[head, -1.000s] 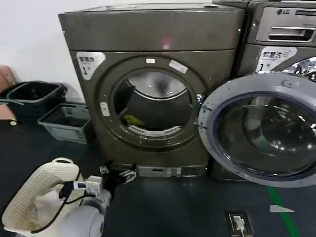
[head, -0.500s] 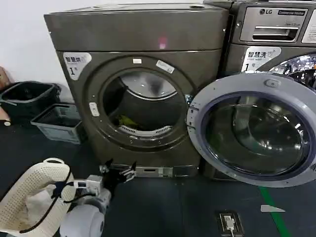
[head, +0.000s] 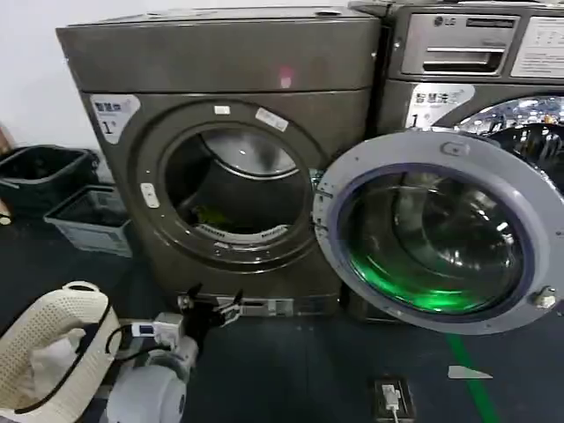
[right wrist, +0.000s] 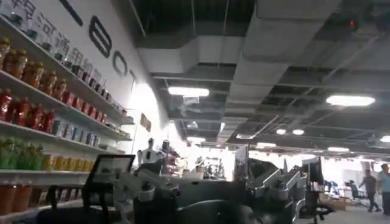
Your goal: Grasp the clothes from the dryer.
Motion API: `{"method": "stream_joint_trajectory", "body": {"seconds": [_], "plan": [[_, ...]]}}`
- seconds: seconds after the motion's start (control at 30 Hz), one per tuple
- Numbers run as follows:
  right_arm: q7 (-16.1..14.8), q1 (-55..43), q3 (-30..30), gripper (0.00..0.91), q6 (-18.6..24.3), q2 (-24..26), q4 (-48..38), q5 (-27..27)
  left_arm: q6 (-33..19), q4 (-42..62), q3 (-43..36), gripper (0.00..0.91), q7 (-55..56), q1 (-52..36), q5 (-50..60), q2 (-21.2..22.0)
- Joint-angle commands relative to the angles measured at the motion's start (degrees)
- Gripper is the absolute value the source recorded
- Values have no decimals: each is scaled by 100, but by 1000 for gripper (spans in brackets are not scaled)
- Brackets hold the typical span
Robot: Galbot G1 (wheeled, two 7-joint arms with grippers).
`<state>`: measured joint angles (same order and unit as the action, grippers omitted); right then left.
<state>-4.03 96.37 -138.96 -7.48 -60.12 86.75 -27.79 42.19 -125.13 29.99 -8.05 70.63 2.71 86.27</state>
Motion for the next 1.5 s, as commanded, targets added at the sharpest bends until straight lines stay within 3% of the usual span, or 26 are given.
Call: {"method": "stream_joint_trajectory", "body": {"seconds": [0.03,1.5], "plan": [[15,-4,3,907,30,-14,19,-41,281,18,-6,907,5,-21,39,-5],[67,12,-5,907,16,6,78,-78,281,64,-58,907,41,-63,185,-11]]}}
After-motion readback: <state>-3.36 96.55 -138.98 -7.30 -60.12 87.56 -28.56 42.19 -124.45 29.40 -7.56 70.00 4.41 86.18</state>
